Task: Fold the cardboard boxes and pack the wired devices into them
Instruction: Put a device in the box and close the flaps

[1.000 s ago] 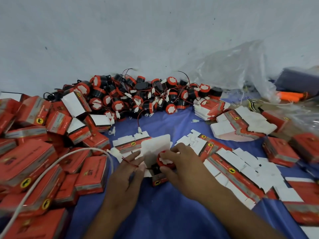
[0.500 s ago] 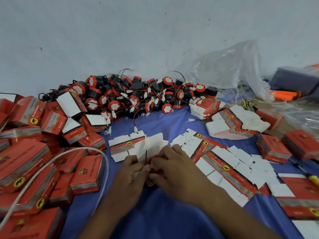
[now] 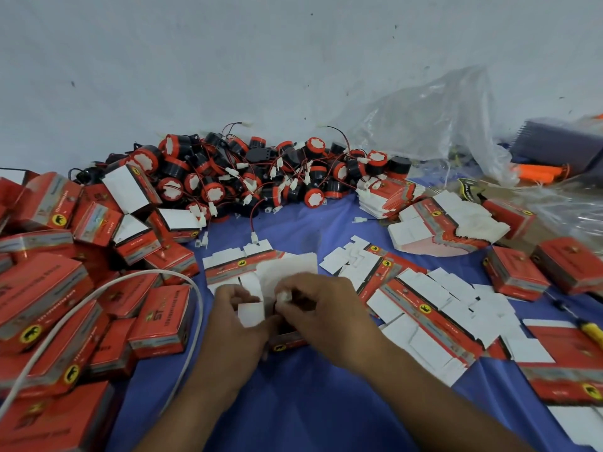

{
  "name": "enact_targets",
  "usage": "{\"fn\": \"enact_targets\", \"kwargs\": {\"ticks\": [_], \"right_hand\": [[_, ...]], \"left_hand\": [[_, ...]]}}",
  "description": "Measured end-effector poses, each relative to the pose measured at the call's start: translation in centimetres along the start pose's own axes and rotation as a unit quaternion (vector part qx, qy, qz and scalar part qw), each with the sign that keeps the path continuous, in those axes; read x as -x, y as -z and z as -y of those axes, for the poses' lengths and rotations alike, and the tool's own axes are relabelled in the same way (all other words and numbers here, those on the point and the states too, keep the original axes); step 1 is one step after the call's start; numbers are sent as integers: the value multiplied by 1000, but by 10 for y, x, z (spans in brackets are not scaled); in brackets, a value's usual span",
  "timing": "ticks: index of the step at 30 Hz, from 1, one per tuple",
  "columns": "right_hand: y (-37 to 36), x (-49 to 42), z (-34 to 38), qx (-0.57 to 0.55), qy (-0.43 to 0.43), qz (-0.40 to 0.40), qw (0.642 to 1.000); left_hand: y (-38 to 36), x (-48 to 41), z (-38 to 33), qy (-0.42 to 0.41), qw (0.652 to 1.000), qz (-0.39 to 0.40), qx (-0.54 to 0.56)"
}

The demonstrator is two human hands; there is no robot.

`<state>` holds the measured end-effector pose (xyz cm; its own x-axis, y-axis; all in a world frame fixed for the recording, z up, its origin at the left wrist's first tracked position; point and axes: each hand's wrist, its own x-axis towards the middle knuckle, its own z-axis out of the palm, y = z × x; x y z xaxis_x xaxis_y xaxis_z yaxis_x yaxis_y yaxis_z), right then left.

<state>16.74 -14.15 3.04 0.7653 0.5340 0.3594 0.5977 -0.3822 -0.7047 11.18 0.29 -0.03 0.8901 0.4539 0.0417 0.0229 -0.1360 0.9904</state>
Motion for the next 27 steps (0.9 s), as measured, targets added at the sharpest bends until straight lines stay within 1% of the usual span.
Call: {"fn": "enact_targets", "kwargs": {"ticks": [3,6,8,11,12,14,15,17,19,20,21,22,23,24,25,26,27], "right_hand": [[-9,10,-7,42,92,23,995],[-12,13,-14,96,117,23,988],[-10,14,-17,110,125,31,986],[-8,15,-18,135,142,57,979],[-8,15,-18,153,149,65,975],[-9,16,-19,187,157,68,967],[-8,16,-20,202,155,71,965],[-6,17,-20,224,151,95,958],[2,19,-22,186,168,120,961],[7,19,-25,138,167,121,969],[14,18,-27,80,145,107,980],[20,17,-31,25,116,69,991],[26,16,-35,-18,86,3,996],[29,14,-39,-55,48,-69,995],[30,13,-44,-96,-7,-120,988],[28,12,-48,-151,-75,-142,975],[26,11,-51,-210,-136,-142,958]], "left_hand": [[-6,-2,4,29,996,-61,57],[-9,-1,8,45,992,-93,78],[-7,1,9,38,992,-80,91],[0,4,5,32,984,-26,171],[2,6,4,4,988,-19,155],[5,12,3,-104,994,-12,14],[5,14,5,-149,987,-7,-52],[4,14,8,-187,972,7,-138],[4,9,13,-219,955,4,-201],[5,5,15,-227,948,1,-224],[7,1,17,-225,946,0,-236],[8,-2,18,-214,947,2,-241],[8,-4,19,-202,949,3,-241],[8,-6,20,-196,951,5,-238],[7,-6,21,-189,954,7,-232],[6,-7,21,-184,958,7,-221],[6,-7,21,-180,961,8,-209]]}}
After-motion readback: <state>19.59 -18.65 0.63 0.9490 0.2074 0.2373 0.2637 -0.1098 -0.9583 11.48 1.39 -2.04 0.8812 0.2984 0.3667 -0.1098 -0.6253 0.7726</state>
